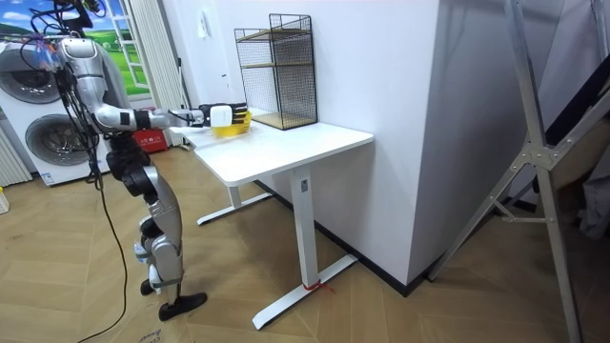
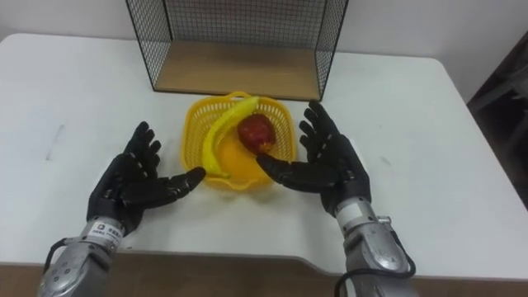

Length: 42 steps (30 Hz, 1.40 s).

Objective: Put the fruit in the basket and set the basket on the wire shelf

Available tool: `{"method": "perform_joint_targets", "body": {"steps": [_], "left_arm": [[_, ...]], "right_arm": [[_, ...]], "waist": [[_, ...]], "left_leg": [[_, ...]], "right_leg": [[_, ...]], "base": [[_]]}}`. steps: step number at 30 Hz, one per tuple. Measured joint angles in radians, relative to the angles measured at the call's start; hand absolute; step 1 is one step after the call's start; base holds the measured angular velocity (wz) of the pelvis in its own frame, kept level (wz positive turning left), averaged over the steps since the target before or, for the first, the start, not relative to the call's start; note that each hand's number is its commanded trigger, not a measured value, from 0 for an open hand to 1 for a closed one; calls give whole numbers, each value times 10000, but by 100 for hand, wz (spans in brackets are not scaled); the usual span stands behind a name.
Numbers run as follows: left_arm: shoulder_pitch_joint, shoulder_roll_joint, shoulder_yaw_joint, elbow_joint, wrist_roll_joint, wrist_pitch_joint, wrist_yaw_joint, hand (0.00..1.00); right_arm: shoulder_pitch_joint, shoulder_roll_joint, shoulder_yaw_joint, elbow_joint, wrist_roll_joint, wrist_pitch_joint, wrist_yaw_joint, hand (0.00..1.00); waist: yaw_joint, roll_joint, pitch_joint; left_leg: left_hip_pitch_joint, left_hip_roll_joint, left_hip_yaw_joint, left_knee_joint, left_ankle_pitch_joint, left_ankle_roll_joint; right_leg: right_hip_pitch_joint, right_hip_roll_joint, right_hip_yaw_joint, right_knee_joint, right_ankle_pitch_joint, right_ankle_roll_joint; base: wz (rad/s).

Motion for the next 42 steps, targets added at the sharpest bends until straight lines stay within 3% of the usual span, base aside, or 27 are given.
{"method": "perform_joint_targets", "body": {"steps": [9, 12, 18, 23, 42], "left_arm": [[-241, -49, -101, 324, 40, -4, 24, 0], [-241, -57, -143, 299, 40, -3, 73, 0], [-440, -186, -995, 128, 40, 10, 82, 0], [-808, -150, -994, 119, 29, 21, 96, 0], [-875, -227, -1081, -960, 34, 237, 81, 0]], "right_arm": [[-168, 48, 359, 257, -259, -48, -1, 0], [-392, 90, 502, 534, -280, -153, -3, 0], [-507, 154, 782, 560, -357, -189, -33, 0], [-464, 101, 951, 598, -351, -228, -384, 0], [-345, 275, 991, 934, -321, -207, -736, 0]], "waist": [[-38, 25, -3], [-258, 25, -4], [-419, 33, -23], [-519, 168, -75], [-623, 191, -64]], "left_leg": [[31, 6, 10, 24, 1, 2], [-51, 4, 8, 69, 0, 2], [-118, 1, 39, 81, 0, 2], [-44, 19, 106, 57, 1, 2], [-52, 17, 175, -2, 1, 2]], "right_leg": [[26, -6, -15, 33, 30, -8], [2, -13, -30, 47, 29, -7], [-121, 1, 29, 14, 30, -7], [-123, 19, 135, 74, 39, -16], [-138, 26, 140, -14, 56, -9]], "base": [[0], [1], [-2], [-8], [0]]}}
